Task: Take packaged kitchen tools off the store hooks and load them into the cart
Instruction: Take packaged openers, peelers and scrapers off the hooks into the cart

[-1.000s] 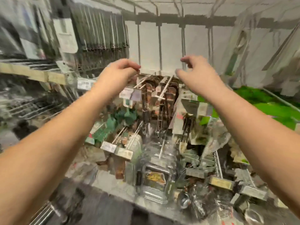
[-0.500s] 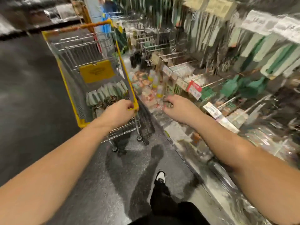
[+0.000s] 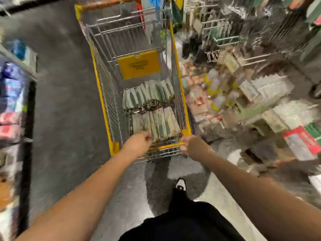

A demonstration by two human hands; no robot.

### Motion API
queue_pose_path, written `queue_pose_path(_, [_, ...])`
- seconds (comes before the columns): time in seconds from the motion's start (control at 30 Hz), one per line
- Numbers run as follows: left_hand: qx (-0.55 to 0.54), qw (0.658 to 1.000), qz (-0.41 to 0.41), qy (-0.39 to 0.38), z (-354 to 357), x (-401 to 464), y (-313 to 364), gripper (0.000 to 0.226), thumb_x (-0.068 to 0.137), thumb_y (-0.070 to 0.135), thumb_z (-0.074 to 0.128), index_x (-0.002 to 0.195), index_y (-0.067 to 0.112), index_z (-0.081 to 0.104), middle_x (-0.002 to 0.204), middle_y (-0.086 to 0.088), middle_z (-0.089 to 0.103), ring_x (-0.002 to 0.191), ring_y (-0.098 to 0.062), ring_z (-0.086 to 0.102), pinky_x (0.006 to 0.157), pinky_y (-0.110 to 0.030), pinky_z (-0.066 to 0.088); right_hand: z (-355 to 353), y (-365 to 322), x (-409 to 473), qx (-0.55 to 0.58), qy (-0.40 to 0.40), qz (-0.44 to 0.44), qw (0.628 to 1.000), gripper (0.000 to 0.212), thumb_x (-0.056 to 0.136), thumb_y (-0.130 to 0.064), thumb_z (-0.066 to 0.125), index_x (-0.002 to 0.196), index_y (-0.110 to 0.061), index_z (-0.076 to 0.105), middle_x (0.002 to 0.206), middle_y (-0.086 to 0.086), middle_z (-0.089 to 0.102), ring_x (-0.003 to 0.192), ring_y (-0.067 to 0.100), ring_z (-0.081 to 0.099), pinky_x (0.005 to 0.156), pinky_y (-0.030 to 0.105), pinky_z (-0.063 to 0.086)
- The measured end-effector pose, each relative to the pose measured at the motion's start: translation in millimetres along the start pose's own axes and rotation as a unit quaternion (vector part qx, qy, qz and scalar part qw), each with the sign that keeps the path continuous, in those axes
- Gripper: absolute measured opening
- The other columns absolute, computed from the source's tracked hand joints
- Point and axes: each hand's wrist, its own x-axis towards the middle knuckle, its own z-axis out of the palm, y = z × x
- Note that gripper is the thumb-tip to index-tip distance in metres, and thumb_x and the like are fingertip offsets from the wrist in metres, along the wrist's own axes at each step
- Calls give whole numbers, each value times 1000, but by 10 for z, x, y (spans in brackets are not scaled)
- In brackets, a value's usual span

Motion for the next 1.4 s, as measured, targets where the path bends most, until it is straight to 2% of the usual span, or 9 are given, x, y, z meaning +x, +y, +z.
queue_pose_path(0.17, [-50, 996, -56, -40, -115, 660, -243, 24, 99, 21, 47, 113, 12, 64, 120, -13, 67, 110, -32, 62, 87, -35, 46, -199, -243, 690, 42, 35, 3, 998, 29, 101, -25, 52, 125, -11, 60, 125, 13, 62, 115, 29, 59, 96, 33, 45])
queue_pose_path(0.37, [-166, 972, -127, -107, 105, 1403, -532, 21, 101, 23, 48, 117, 17, 61, 103, -4, 68, 74, -16, 62, 55, -26, 49, 1, -382, 1601, 59, -1, 105, 993, 19, 99, -23, 54, 82, -16, 52, 82, 3, 60, 79, 26, 62, 66, 31, 50])
queue_pose_path(0.57, [-337, 893, -227, -193, 428, 2527, -900, 35, 99, 10, 52, 131, -3, 58, 134, -25, 60, 68, -14, 56, 63, -29, 50, 310, -430, 2475, 190, 53, 245, 949, 44, 90, -24, 61, 128, -3, 54, 112, 11, 59, 97, 24, 57, 85, 38, 51])
queue_pose_path(0.7, [-321, 892, -216, -236, 615, 2899, -935, 31, 100, 14, 47, 124, 3, 63, 126, -23, 65, 91, -28, 65, 92, -46, 55, 421, -319, 2771, 246, 78, 306, 916, 68, 88, -33, 71, 142, -6, 40, 114, 7, 57, 95, 24, 62, 65, 31, 53])
queue_pose_path(0.8, [-268, 900, -185, -289, 806, 3286, -980, 40, 97, 28, 45, 126, 5, 61, 119, -17, 65, 102, -30, 63, 100, -48, 52, 493, -202, 3154, 173, 103, 313, 928, 92, 80, -49, 76, 150, -9, 32, 144, 12, 46, 128, 32, 49, 102, 43, 49])
queue_pose_path(0.93, [-257, 901, -178, -300, 944, 3648, -889, 45, 105, 23, 41, 140, -3, 50, 145, -22, 50, 134, -37, 49, 105, -37, 44, 580, -35, 3531, 115, 87, 327, 934, 114, 76, -64, 72, 159, -15, 12, 162, 14, 20, 148, 36, 23, 119, 51, 29])
queue_pose_path(1.03, [-268, 905, -174, -282, 1148, 3759, -891, 43, 105, 20, 41, 139, -6, 50, 144, -24, 51, 133, -37, 50, 103, -37, 45, 637, 30, 3670, 73, 49, 347, 934, 120, 80, -67, 68, 159, -16, -7, 166, 15, 1, 153, 34, 7, 121, 54, 19])
queue_pose_path(1.17, [-295, 895, -181, -283, 1353, 3770, -916, 41, 105, 20, 43, 139, -2, 52, 142, -21, 54, 131, -36, 52, 105, -36, 44, 834, 82, 3758, 74, 54, 371, 924, 118, 79, -67, 68, 159, -21, -5, 162, 15, 18, 148, 34, 23, 117, 56, 27])
queue_pose_path(1.4, [-382, 854, -232, -266, 1415, 3762, -970, 39, 104, 21, 47, 137, 1, 54, 104, -6, 64, 80, -13, 55, 101, -39, 48, 885, 226, 3752, 101, 53, 357, 927, 124, 73, -69, 72, 158, -28, -7, 166, 12, 3, 152, 37, 10, 116, 64, 15])
